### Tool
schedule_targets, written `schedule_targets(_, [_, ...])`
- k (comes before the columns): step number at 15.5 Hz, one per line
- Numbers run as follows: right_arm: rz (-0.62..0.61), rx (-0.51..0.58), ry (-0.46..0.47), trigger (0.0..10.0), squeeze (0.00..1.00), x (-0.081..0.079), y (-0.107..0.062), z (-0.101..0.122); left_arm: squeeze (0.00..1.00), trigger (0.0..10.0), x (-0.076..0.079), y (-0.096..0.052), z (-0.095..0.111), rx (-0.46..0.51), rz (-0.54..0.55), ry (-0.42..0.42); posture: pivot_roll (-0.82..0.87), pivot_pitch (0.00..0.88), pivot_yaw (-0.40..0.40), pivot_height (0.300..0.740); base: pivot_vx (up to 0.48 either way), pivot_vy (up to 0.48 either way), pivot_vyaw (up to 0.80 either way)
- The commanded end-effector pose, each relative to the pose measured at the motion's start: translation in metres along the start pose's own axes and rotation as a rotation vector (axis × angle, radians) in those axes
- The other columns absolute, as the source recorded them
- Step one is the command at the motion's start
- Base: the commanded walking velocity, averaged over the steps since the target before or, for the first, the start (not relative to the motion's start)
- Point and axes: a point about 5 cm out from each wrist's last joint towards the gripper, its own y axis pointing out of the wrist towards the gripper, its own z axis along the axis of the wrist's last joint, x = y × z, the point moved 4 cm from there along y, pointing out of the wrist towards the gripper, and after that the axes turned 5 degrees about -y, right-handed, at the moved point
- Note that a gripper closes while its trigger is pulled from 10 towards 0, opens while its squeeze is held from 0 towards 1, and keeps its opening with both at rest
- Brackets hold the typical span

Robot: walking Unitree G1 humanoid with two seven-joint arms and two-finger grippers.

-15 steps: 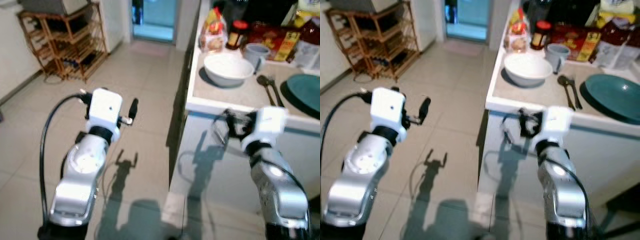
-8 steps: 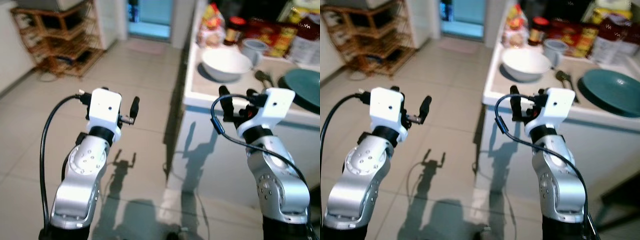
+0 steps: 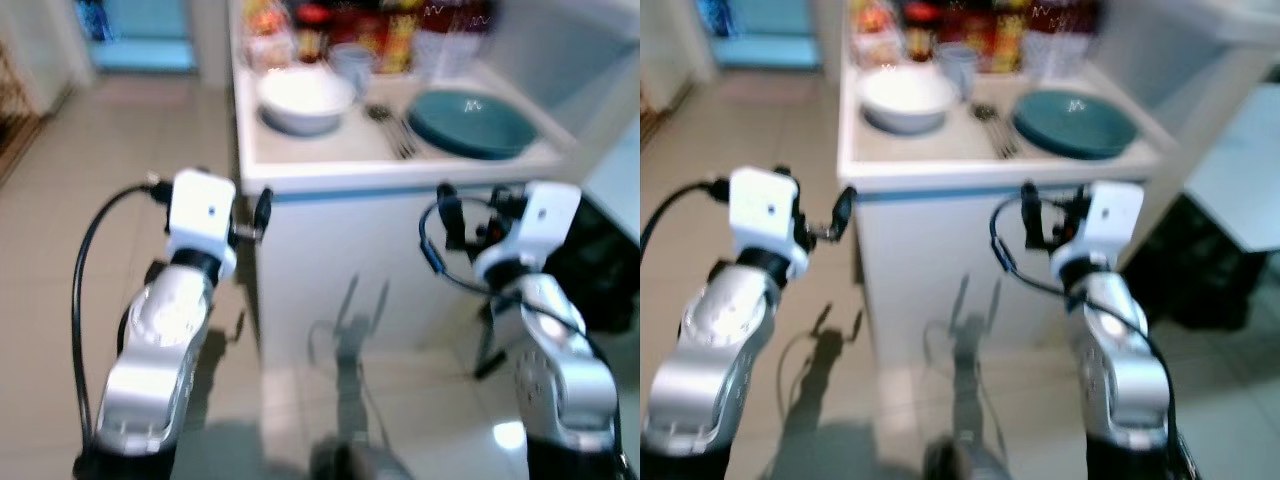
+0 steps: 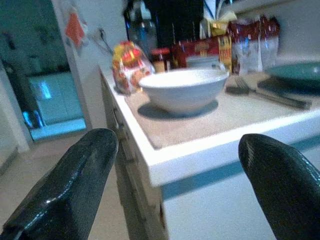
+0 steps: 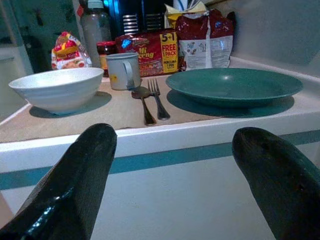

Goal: Setting the table

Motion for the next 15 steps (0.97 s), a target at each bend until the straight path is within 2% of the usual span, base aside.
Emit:
schedule_targets(1, [0.003,-0.005,-0.025,10.0,0.0,-0.0007,0.0008,0.0014,0.0,10.0,0.0024,0.0014,-0.0018,-0.013,-0.015,0.002,0.0,0.009,-0.046,0.69,0.0,-0.48,-0.73])
schedule_targets(2, [0.004,-0.006,-0.029,10.0,0.0,-0.0013,0.0007,0.0009,0.0,10.0,0.0026,0.0015,-0.0045,-0.03,-0.014,-0.046,0.0,0.01,-0.044,0.69,0.0,0.0,0.0])
schedule_targets(4, [0.02,-0.026,0.004,10.0,0.0,-0.0041,0.0014,-0.0021,0.0,10.0,-0.0009,0.0021,-0.0026,-0.025,-0.002,-0.008,0.01,0.008,-0.047,0.69,0.0,0.0,0.0])
schedule_targets(7, [0.025,-0.013,-0.036,10.0,0.0,-0.005,0.0017,-0.0008,0.0,10.0,-0.0048,0.0016,-0.0001,-0.011,0.012,-0.02,0.01,0.008,-0.047,0.69,0.0,0.0,0.0])
schedule_targets(8, [0.027,-0.003,-0.021,10.0,0.0,-0.0054,0.0018,0.0008,0.0,10.0,-0.0053,0.0015,-0.0007,-0.016,0.015,-0.027,0.01,0.009,-0.045,0.69,0.0,0.0,0.0])
schedule_targets(12, [0.054,-0.024,0.01,10.0,0.0,-0.0055,0.0022,0.002,0.0,10.0,-0.0041,0.0017,0.0002,-0.011,0.006,-0.018,0.01,0.008,-0.046,0.73,0.0,0.0,0.0])
schedule_targets(15, [0.062,-0.024,0.008,10.0,0.0,-0.0062,0.0025,0.0027,0.0,10.0,-0.0037,0.001,-0.0005,-0.016,0.005,-0.021,0.01,0.007,-0.046,0.74,0.0,0.0,0.0])
